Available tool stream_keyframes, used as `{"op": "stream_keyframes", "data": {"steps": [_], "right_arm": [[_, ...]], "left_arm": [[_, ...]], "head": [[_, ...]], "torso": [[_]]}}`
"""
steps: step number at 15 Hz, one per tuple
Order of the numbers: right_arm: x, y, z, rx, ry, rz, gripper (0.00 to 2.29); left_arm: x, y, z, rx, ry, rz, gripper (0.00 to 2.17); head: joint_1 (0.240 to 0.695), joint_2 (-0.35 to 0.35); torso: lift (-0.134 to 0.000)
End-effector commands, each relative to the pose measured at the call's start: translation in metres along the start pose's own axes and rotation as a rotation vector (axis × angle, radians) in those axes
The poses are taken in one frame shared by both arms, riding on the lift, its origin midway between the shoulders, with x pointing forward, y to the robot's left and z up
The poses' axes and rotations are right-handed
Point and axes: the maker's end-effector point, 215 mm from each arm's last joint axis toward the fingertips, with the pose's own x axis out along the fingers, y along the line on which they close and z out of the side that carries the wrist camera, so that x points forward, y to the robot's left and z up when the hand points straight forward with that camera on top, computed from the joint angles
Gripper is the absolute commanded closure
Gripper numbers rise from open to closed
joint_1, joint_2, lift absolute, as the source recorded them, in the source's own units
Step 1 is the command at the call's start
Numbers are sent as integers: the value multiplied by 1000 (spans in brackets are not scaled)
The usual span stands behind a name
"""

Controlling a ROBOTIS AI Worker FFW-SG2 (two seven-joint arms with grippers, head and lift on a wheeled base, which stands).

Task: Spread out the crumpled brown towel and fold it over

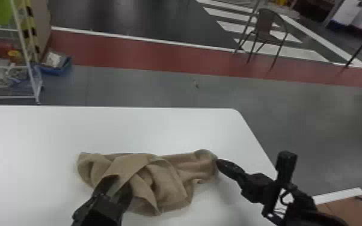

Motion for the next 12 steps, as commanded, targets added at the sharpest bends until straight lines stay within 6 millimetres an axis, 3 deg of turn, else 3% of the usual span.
{"op": "stream_keyframes", "data": {"steps": [1,4,6,8,12], "right_arm": [[0,-1,-1,2,-1,0,1649],[-1,-2,-1,5,-2,-2,1649],[-2,-2,3,9,-12,3,1649],[-8,-15,11,23,-23,-13,1649],[-26,-49,33,56,-34,-56,1649]], "left_arm": [[0,6,2,0,-4,10,1700],[-4,10,2,-7,-5,-4,1798],[-12,30,7,-28,-13,29,1798],[-23,65,19,-50,-35,83,1798],[-50,163,27,-140,-58,228,1794]], "head": [[695,-350],[695,-350],[695,-350],[695,-350],[695,-350]], "torso": [[-123],[-123],[-123],[-123],[-123]]}}
